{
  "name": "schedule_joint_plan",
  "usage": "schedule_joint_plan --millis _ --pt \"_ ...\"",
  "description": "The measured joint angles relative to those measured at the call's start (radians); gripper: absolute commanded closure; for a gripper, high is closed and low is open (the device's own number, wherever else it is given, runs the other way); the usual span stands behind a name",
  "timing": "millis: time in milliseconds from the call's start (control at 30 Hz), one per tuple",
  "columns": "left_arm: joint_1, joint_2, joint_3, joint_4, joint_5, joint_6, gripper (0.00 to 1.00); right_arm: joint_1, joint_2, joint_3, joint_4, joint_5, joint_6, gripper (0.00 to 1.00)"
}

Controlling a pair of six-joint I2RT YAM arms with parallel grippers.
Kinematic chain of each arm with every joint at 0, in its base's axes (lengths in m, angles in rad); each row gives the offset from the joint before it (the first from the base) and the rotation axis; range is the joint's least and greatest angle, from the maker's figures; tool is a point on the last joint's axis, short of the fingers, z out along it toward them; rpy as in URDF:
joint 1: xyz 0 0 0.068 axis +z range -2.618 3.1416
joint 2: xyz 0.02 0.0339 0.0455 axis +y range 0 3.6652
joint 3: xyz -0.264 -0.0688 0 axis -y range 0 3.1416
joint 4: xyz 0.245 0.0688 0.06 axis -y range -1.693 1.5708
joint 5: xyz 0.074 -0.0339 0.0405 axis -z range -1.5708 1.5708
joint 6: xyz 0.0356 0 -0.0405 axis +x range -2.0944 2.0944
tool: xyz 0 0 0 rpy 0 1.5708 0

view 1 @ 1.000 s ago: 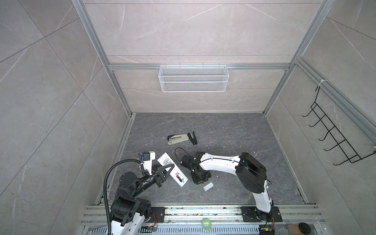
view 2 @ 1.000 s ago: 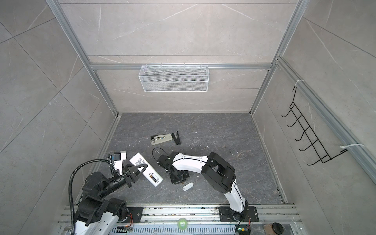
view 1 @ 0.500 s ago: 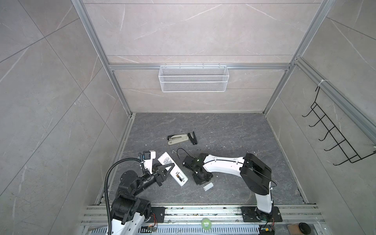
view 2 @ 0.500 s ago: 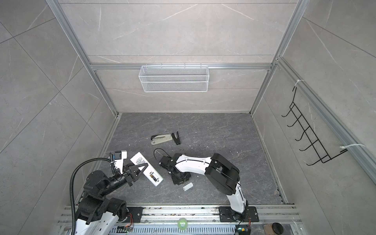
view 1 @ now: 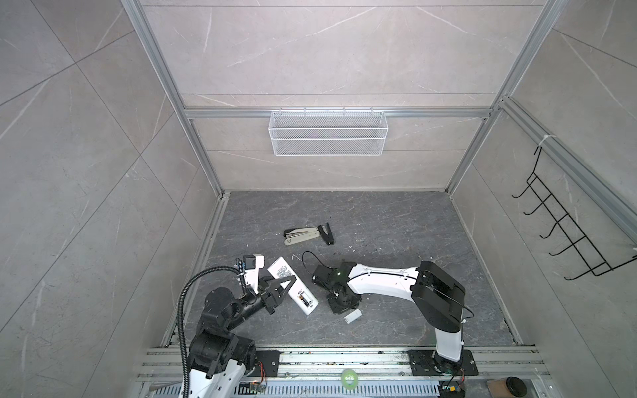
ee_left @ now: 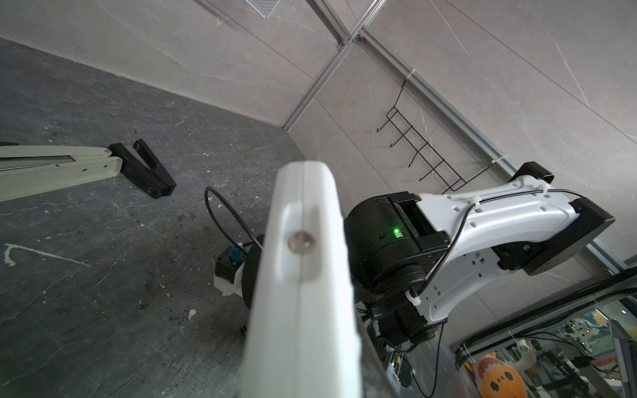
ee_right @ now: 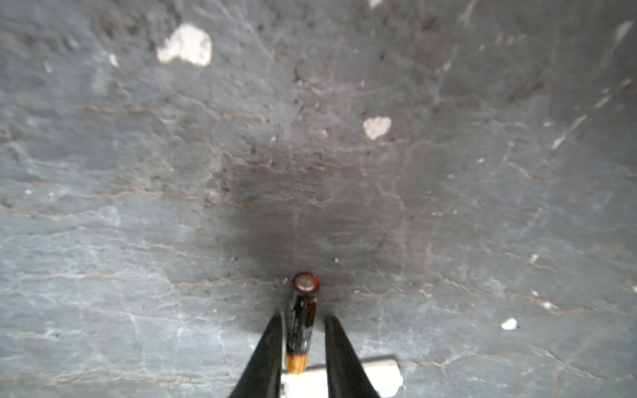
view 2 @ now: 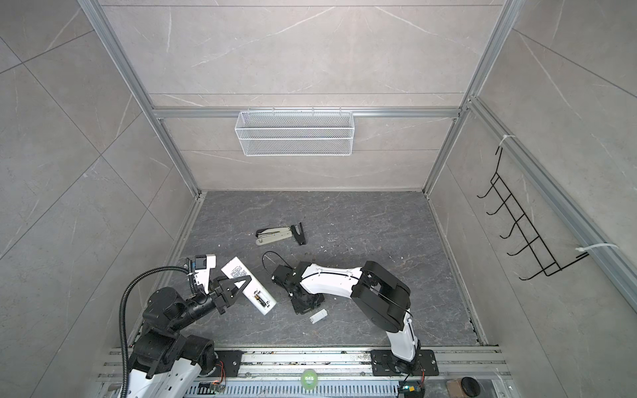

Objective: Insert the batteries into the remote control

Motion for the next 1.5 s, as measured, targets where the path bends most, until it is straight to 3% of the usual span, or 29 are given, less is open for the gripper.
schedule_joint_plan --millis 333,667,1167,1500 --pt "0.000 0.006 0.000 0.000 0.000 0.000 1.00 0.009 -0.017 -0.023 0.029 -0.003 0.008 0.80" --pt "0.000 0.006 0.000 0.000 0.000 0.000 1.00 0.027 -0.032 -0.045 0.040 -0.003 0.024 0.77" --pt "0.000 0.006 0.000 0.000 -0.001 0.000 1.00 0.034 -0.069 -0.100 0.102 -0.003 0.043 0.91" --pt "0.000 0.006 -0.024 0.004 -0.003 -0.019 1.00 0.095 -0.194 -0.200 0.125 -0.006 0.004 0.99"
